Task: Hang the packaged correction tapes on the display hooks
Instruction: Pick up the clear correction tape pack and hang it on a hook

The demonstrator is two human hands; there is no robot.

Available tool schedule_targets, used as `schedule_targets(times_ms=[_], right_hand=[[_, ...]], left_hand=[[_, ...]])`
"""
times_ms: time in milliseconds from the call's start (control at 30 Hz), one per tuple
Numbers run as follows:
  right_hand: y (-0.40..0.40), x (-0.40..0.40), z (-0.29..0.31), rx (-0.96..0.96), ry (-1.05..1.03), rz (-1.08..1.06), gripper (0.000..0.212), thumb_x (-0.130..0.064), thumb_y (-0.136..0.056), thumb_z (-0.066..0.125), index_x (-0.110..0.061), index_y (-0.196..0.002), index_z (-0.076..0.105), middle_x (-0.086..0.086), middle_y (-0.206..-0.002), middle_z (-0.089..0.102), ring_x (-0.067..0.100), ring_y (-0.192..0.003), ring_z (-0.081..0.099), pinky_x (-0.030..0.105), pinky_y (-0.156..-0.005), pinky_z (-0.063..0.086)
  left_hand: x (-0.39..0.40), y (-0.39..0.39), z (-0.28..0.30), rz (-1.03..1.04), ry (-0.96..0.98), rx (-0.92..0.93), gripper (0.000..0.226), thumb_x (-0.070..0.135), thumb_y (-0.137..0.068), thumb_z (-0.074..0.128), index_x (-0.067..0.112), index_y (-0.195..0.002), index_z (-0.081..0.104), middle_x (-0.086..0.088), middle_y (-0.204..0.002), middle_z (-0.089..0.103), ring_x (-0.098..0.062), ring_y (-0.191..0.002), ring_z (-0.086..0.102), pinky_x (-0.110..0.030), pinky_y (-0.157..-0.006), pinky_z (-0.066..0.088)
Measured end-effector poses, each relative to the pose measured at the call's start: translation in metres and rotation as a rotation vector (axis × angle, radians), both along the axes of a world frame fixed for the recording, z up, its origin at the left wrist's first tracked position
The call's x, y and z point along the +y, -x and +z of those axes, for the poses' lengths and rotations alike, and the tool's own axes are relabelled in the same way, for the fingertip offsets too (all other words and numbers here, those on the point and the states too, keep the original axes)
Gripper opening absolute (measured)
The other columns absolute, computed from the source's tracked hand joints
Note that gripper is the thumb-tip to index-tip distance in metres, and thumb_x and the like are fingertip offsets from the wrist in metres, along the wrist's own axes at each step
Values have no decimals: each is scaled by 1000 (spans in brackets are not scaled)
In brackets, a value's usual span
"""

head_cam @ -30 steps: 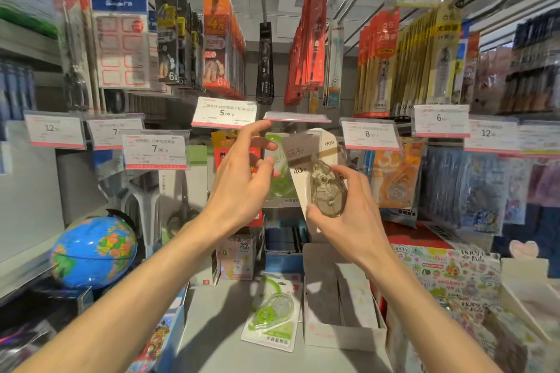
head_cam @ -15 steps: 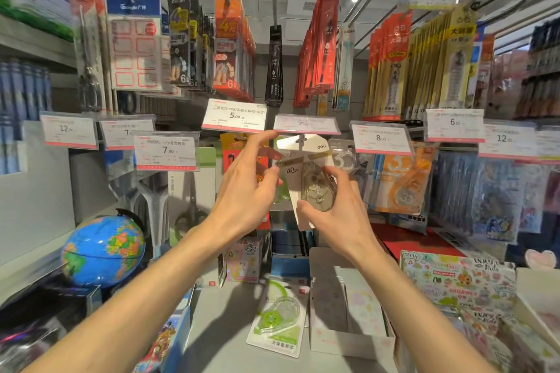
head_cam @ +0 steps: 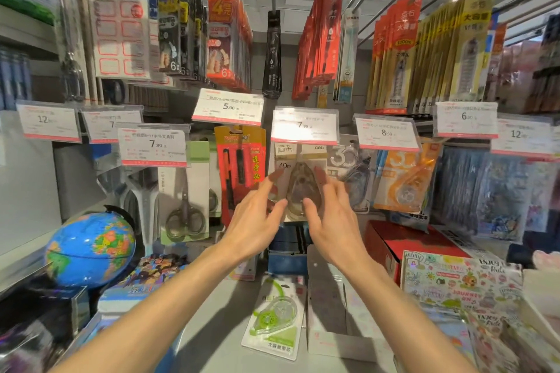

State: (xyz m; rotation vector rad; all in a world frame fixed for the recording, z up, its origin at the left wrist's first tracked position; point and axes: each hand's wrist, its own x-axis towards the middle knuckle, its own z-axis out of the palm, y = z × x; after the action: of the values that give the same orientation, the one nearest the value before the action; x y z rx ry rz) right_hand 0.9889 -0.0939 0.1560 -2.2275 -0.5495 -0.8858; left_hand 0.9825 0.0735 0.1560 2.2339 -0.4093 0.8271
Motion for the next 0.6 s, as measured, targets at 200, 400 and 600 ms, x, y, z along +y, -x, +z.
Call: schedule_targets(times_ms=[200, 400, 600], right_hand=[[-12, 8, -4, 62, 66, -75, 49, -30, -103, 41, -13, -148, 35, 5, -133, 36, 30, -95, 61, 34, -73, 40], [-5, 3, -6, 72, 79, -57, 37, -37, -102, 45, -11, -128, 48, 7, -135, 39, 31, -103, 60, 38, -83, 48], [20, -18, -39, 61, 20, -101, 51, -33, -98, 55, -23, -145, 38, 2, -134, 46, 18, -114, 54, 30, -90, 41]], left_hand=[[-2, -13, -1, 84, -97, 21, 39, 34, -101, 45, 15, -135, 43, -1, -100, 64, -16, -73, 64, -46, -72, 56], [5, -1, -10, 40, -77, 37, 61, 41, -101, 44, 41, -155, 16, 2, -110, 61, -15, -96, 58, -40, -88, 51], [29, 21, -52, 58, 1, 81, 47, 27, -98, 55, 31, -144, 43, 12, -122, 56, -6, -92, 61, -32, -90, 45]])
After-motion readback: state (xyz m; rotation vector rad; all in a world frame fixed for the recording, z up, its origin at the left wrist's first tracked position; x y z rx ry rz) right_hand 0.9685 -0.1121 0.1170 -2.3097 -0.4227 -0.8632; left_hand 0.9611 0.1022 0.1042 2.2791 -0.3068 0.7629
